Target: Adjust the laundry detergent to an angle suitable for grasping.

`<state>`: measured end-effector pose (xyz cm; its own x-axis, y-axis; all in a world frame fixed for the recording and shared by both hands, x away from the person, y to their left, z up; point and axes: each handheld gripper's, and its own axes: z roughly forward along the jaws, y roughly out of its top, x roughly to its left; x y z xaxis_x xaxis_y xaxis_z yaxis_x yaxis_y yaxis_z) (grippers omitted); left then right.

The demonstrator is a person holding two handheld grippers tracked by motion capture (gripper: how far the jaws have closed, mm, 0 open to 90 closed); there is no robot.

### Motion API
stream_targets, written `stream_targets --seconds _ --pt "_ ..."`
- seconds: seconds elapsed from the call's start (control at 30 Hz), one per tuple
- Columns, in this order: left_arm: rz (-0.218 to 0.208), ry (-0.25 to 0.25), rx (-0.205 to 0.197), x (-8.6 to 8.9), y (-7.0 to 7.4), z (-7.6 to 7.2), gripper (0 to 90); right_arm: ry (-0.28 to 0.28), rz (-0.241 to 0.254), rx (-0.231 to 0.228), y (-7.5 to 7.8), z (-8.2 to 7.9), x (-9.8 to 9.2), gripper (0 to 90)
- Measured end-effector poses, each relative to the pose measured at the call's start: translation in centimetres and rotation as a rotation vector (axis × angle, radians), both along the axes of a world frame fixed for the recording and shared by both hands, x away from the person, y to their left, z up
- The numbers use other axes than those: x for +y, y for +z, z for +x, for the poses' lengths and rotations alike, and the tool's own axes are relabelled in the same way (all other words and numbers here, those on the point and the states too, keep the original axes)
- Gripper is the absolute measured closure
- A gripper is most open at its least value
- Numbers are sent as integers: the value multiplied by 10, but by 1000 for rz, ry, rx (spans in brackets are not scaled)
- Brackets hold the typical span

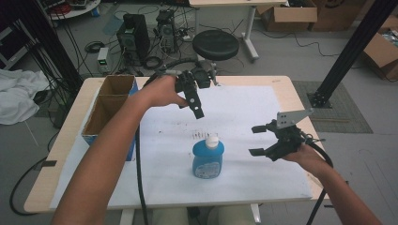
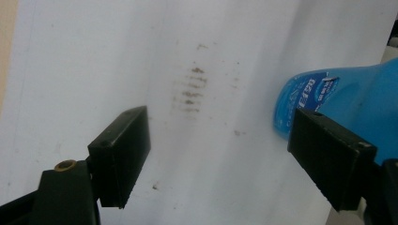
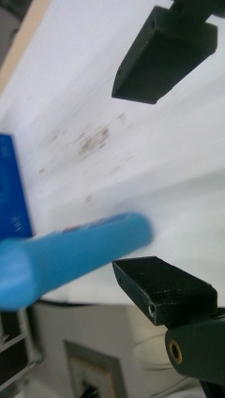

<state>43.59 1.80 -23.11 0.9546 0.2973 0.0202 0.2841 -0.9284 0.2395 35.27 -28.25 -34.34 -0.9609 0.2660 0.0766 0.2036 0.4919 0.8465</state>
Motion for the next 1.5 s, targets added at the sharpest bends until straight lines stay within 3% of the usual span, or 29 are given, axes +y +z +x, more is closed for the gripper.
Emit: stream_targets --seconds 0.03,0.07,0.13,0.2,0.23,0.27,0.33,0.43,0.57,0.73,0.77,0.97,1.5 --pt "-5 4 2 0 0 0 221 0 0 0 0 0 0 151" --pt "-4 7 2 -1 0 -1 222 -18 -73 5 6 8 -8 157" --pt "-5 7 2 -1 0 -1 222 -23 -99 9 9 11 -10 157" --pt "-3 7 2 -1 0 -1 222 -33 -180 38 17 23 -18 172" --pt "-2 6 1 -1 0 -1 222 -33 -180 38 17 23 -18 172" --pt "0 7 1 -1 0 -1 222 -49 -242 48 25 33 -20 170" --pt "0 6 0 -2 0 -1 222 -56 -263 47 28 37 -21 175" --pt "4 7 3 -2 0 -1 222 -80 -383 44 43 55 -21 183" --pt "5 11 4 -1 0 -1 222 -87 -449 33 48 65 -19 189" --pt "17 3 0 0 0 -1 222 -108 -489 29 52 76 -21 192" --pt "15 9 1 0 0 -2 222 -120 -519 21 51 79 -23 194" --pt "63 -2 1 -2 0 0 222 -129 -564 29 48 81 -26 193" --pt "111 -79 18 -18 -5 -1 220 -119 -570 30 49 80 -27 181"
